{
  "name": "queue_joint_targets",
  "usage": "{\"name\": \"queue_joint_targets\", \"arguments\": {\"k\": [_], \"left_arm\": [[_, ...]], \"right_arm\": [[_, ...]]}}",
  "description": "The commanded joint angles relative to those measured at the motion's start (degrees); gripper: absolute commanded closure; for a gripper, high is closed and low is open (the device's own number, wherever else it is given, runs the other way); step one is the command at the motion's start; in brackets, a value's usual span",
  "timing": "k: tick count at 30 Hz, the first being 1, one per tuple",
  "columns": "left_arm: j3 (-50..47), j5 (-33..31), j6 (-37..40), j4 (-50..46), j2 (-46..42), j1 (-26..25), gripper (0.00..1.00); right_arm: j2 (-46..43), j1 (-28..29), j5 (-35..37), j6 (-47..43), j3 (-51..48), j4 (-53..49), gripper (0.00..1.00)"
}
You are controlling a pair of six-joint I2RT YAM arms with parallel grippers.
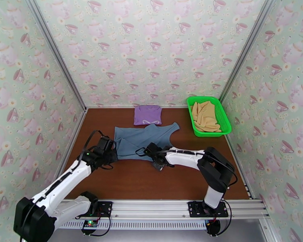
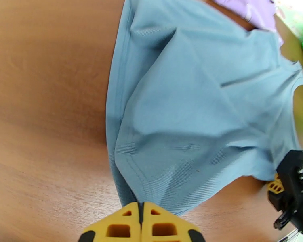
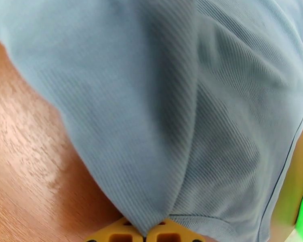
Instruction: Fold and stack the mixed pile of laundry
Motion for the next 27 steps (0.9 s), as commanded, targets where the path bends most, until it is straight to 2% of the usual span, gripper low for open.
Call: {"name": "queue_joint_targets", "arguments": {"k": [1,7,10,16,21,22,25,27], "left_arm": [[3.99,-1.41,1.54,-3.98,-2.97,0.67,1.0],[14.82,-1.72,3.87,-11.05,-5.57,0.87,1.0],[18.3,-2.22,4.94,-12.95,-5.66,0.89,1.0],[14.03,-1.97,3.59,-11.42,-6.67,0.88,1.0],[5.61,-2.58,0.96,-9.54,-9.25,0.94,1.0],[4.42,-3.09,0.54,-9.41,-9.87,0.92,1.0],[2.56,-5.26,0.17,-9.66,-11.04,1.11,1.0],[2.51,-7.03,0.29,-10.19,-11.34,1.42,1.0]], "right_arm": [[-5.77,0.14,-2.66,0.13,0.25,-4.7,1.0],[-21.18,0.26,-4.4,0.43,1.58,-11.46,1.0],[-24.66,0.3,-5.26,0.24,2.67,-13.09,1.0],[-20.35,0.81,-11.58,2.81,1.34,-13.19,1.0],[-14.62,5.11,-14.72,5.27,-1.35,-9.26,1.0],[-13.82,5.97,-15.05,5.98,-1.79,-8.28,0.96],[-12.92,7.33,-13.46,8.85,-2.87,-5.73,0.67],[-14.42,7.51,-11.62,11.23,-3.21,-5.69,0.55]]}}
